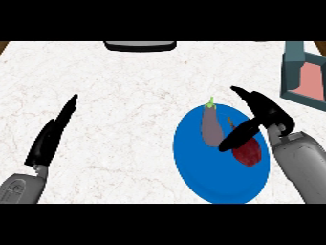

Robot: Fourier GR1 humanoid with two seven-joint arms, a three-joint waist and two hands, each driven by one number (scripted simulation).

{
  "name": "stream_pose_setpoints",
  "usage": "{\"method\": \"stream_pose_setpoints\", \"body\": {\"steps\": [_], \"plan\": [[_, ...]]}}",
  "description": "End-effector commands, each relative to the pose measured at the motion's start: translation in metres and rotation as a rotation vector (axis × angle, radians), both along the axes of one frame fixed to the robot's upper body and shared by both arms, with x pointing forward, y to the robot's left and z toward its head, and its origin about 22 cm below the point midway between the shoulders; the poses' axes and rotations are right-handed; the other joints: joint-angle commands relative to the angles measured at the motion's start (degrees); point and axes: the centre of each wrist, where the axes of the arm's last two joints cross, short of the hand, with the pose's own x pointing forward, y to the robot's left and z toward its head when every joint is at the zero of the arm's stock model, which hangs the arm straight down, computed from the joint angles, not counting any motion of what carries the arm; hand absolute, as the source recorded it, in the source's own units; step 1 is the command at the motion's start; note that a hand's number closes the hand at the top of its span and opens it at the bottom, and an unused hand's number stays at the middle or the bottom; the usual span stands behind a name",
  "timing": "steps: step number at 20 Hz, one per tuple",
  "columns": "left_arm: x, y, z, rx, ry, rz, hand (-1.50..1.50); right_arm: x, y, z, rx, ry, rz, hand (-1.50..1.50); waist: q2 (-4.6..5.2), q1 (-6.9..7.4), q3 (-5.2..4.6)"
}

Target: Pick the eggplant from the plate and place it in the cardboard box

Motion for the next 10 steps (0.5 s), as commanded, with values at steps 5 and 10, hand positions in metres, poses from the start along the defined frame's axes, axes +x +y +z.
{"method": "stream_pose_setpoints", "body": {"steps": [5, 10], "plan": [[0.009, -0.012, 0.004, 0.007, 0.008, -0.004, 0.00, 0.017, -0.002, -0.011, -0.034, 0.046, -0.002, -1.50, 0.01, -0.01, 0.01], [0.012, -0.007, 0.005, -0.003, 0.009, 0.004, 0.00, 0.009, 0.010, -0.007, -0.020, 0.059, 0.019, -1.50, -0.03, -0.18, 0.00]]}}
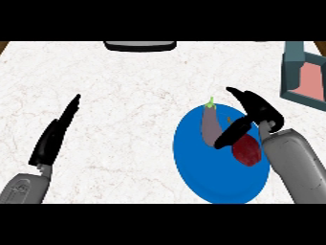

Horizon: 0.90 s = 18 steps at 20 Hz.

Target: Pick the eggplant from the plate and place it in the cardboard box

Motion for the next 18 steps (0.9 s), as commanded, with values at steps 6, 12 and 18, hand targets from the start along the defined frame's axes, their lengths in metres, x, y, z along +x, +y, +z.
{"method": "stream_pose_setpoints", "body": {"steps": [6, 12, 18], "plan": [[0.004, -0.003, 0.015, -0.005, -0.010, -0.013, 0.00, 0.003, 0.004, -0.021, 0.045, 0.036, 0.010, -1.50, -0.03, -0.05, 0.01], [-0.001, 0.003, 0.010, -0.003, -0.020, -0.003, 0.00, 0.011, 0.011, -0.038, 0.037, 0.038, 0.020, -1.50, 0.00, 0.10, 0.01], [-0.006, -0.001, -0.014, -0.008, 0.010, -0.010, 0.00, 0.009, 0.034, -0.053, 0.068, 0.062, 0.033, 1.50, 0.02, 0.04, 0.00]]}}
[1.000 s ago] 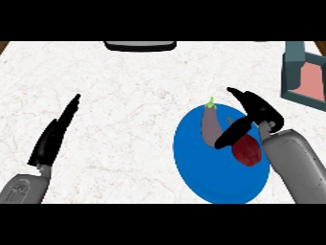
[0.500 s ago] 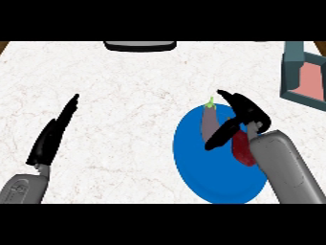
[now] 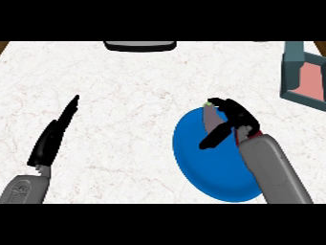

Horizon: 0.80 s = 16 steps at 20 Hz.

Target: Pick the eggplant from the plate and place it in the cardboard box

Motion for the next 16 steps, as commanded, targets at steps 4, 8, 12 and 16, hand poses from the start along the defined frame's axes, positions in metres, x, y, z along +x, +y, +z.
{"method": "stream_pose_setpoints", "body": {"steps": [4, 8, 12, 16], "plan": [[-0.007, -0.003, 0.000, 0.000, 0.008, -0.001, 0.00, -0.008, -0.003, -0.012, -0.135, -0.142, 0.081, 1.50, 0.01, 0.03, 0.04], [0.000, -0.003, 0.006, 0.004, 0.000, -0.018, 0.00, 0.004, 0.008, -0.023, -0.196, -0.227, 0.044, 1.50, 0.09, 0.22, 0.04], [0.006, -0.003, 0.015, -0.008, -0.003, -0.004, 0.00, -0.006, 0.002, -0.025, -0.206, -0.266, 0.006, 1.50, 0.02, -0.05, 0.04], [-0.007, -0.003, 0.008, -0.005, 0.001, -0.011, 0.00, 0.014, 0.003, -0.012, -0.272, -0.328, -0.038, 1.50, 0.08, 0.29, 0.04]]}}
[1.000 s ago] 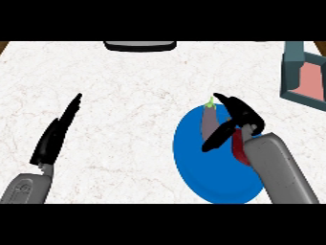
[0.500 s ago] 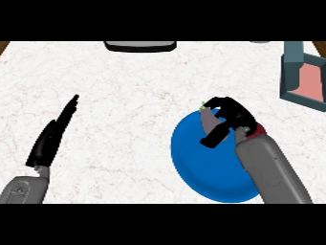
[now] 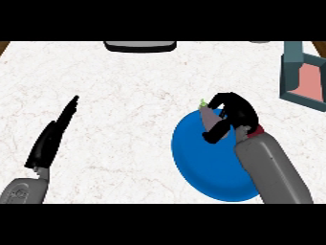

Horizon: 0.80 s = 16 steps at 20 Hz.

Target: Pick the eggplant from the plate and place it in the cardboard box

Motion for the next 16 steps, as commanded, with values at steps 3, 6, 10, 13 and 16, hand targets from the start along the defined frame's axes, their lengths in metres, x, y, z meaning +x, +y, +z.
{"method": "stream_pose_setpoints", "body": {"steps": [3, 6, 10, 13, 16], "plan": [[0.012, -0.016, 0.011, -0.004, 0.001, -0.005, 0.00, 0.021, 0.012, 0.028, -0.196, -0.145, 0.017, 1.50, 0.52, 0.35, 0.18], [0.013, -0.013, 0.003, 0.013, -0.013, -0.037, 0.00, 0.039, 0.028, 0.033, -0.412, -0.227, 0.117, 1.50, 1.14, 1.98, 0.14], [0.009, -0.003, 0.001, -0.004, -0.020, -0.024, 0.00, 0.071, 0.027, 0.058, -0.504, -0.304, 0.128, 1.50, 1.12, 2.31, 0.18], [0.010, -0.009, -0.011, -0.007, 0.007, -0.018, 0.00, 0.076, 0.057, 0.080, -0.542, -0.369, 0.103, 1.50, 0.86, 1.22, 0.15], [0.012, -0.014, -0.008, -0.006, -0.002, -0.012, 0.00, 0.083, 0.053, 0.117, -0.537, -0.452, 0.038, 1.50, 0.60, 0.55, 0.16]]}}
